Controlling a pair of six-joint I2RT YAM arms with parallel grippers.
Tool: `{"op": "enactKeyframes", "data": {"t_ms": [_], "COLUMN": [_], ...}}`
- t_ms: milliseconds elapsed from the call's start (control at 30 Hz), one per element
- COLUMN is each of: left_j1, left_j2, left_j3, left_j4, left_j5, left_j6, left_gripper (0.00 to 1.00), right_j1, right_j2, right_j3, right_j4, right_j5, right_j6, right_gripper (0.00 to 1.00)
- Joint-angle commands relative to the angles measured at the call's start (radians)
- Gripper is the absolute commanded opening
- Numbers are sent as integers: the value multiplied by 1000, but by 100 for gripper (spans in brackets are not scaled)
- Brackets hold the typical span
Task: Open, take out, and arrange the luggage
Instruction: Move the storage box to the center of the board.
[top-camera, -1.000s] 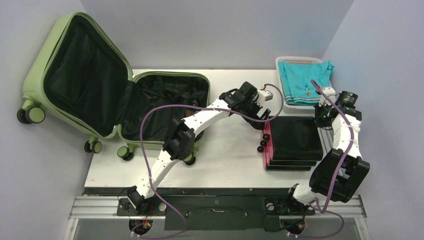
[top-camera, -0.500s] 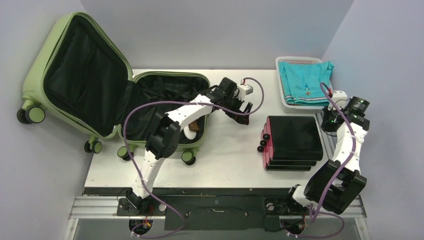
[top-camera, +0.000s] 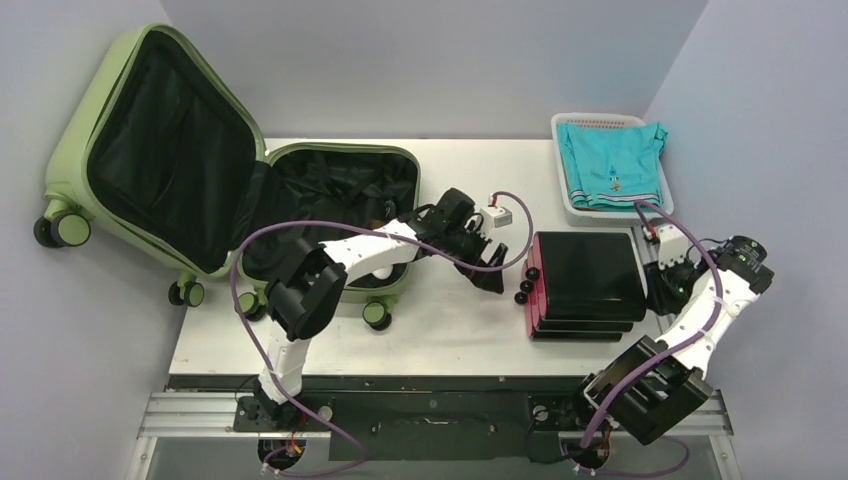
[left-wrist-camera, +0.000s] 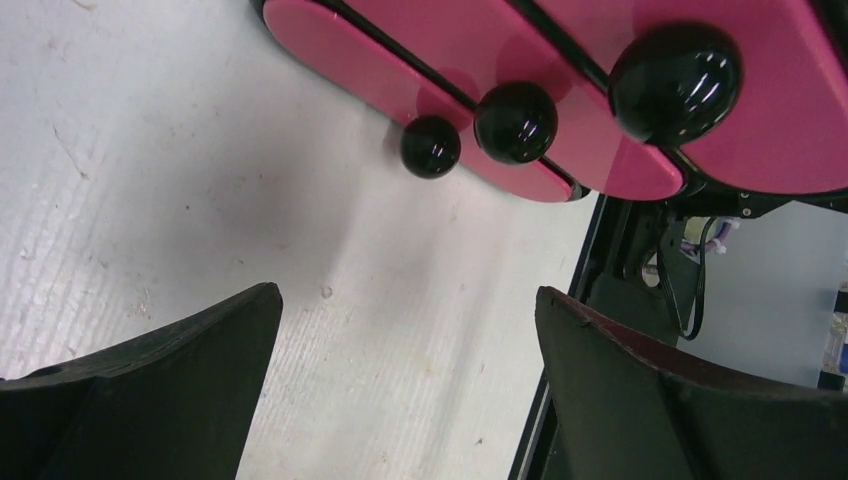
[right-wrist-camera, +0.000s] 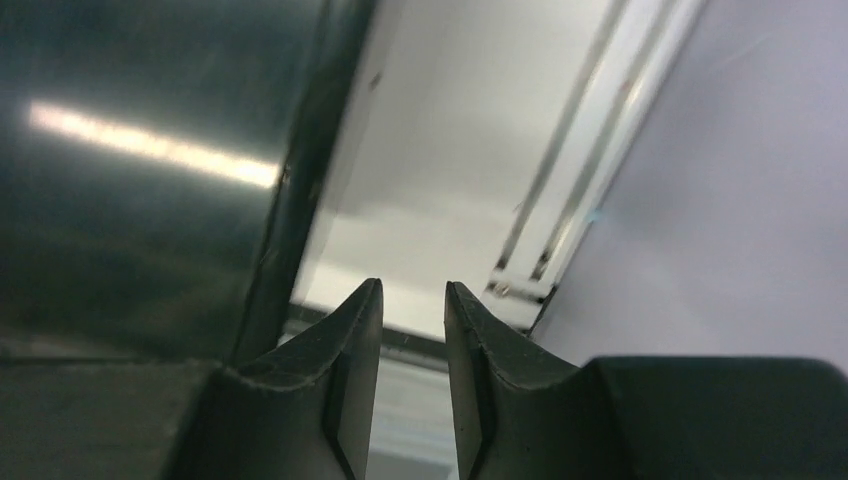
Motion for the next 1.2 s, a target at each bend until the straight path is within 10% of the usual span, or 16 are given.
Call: {"op": "enactKeyframes", "data": {"t_ms": [0, 367, 767, 1167], "left_j1": [20, 34, 105, 163], "left_j2": [-87, -133, -187, -181], "left_j3": [-39, -50, -9, 72], "left_j4": [93, 88, 17, -46], "left_j5": [42, 38, 44, 39], "left_j6": [-12, 9, 88, 163], "left_gripper": [96, 96, 96, 96], "right_j1": [-76, -169, -153, 114], "right_j2": [-24, -44, 20, -5], "right_j3": [16, -93, -59, -135], "right_j4": [-323, -406, -394, 24], "right_j5": [-32, 64, -161, -255], "right_j6": [-414, -701, -751, -268], "right_gripper": [26, 36, 54, 54]}}
